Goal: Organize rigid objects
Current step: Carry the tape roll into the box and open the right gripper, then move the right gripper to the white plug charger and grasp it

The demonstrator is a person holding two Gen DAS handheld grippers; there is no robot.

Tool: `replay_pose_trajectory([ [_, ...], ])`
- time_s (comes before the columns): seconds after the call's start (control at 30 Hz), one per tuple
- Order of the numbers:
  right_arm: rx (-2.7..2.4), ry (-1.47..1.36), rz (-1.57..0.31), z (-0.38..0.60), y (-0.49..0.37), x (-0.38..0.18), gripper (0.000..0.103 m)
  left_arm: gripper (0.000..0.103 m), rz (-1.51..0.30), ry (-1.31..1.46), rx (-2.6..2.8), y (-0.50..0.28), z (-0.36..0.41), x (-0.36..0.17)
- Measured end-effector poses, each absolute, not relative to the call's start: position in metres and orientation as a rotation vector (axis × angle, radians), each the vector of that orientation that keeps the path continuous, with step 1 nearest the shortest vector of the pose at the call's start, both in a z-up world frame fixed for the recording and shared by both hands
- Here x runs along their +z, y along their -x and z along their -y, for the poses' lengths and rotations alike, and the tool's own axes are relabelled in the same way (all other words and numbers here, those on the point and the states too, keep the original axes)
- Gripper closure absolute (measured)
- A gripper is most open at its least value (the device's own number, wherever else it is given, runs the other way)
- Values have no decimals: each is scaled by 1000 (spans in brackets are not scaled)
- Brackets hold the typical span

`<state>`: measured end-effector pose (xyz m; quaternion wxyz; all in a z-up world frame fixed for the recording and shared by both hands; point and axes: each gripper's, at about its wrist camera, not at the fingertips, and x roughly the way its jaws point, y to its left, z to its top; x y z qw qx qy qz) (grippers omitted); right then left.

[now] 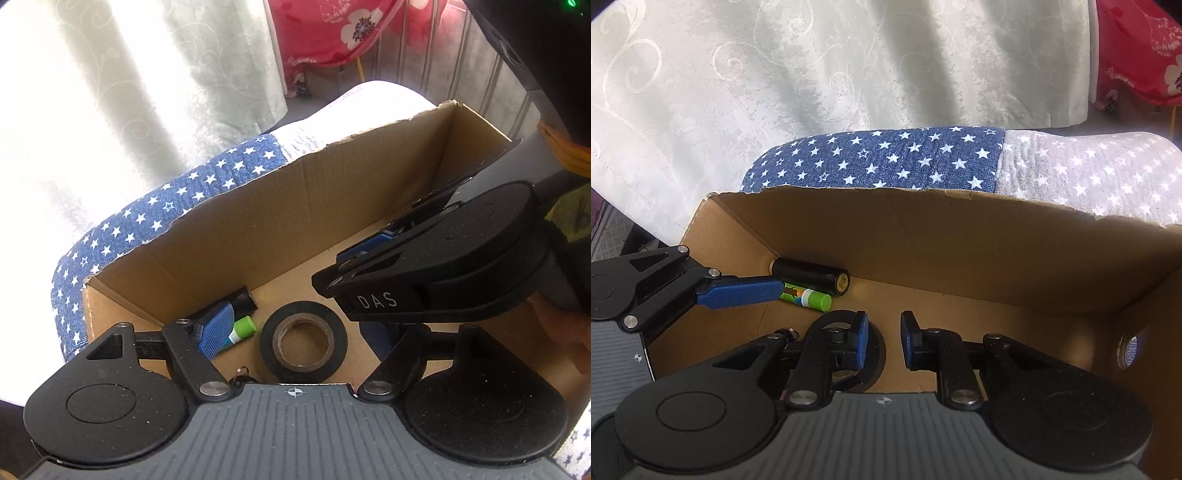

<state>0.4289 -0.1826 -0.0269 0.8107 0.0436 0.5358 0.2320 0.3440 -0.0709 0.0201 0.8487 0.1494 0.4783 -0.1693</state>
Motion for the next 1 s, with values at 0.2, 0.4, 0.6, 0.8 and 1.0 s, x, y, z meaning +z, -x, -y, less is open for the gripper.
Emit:
replay_pose_trajectory([
  [0.2, 490, -156, -1029, 209, -391, 16, 81, 23, -909, -249, -371, -307, 54, 57],
  [0.4, 476, -214, -859, 244, -310, 65, 81, 21, -798, -168, -410, -258, 29, 91],
  [0.6, 478, -300, -701, 273, -204, 82, 81, 20, -681, -143, -442, -196, 14, 105],
  [0.8, 431, -299, -639, 276, -131, 55, 74, 19, -597, -166, -535, -117, 25, 79],
  [1.0, 377, -226, -704, 264, -114, 20, 57, 19, -571, -233, -630, -76, 72, 29],
])
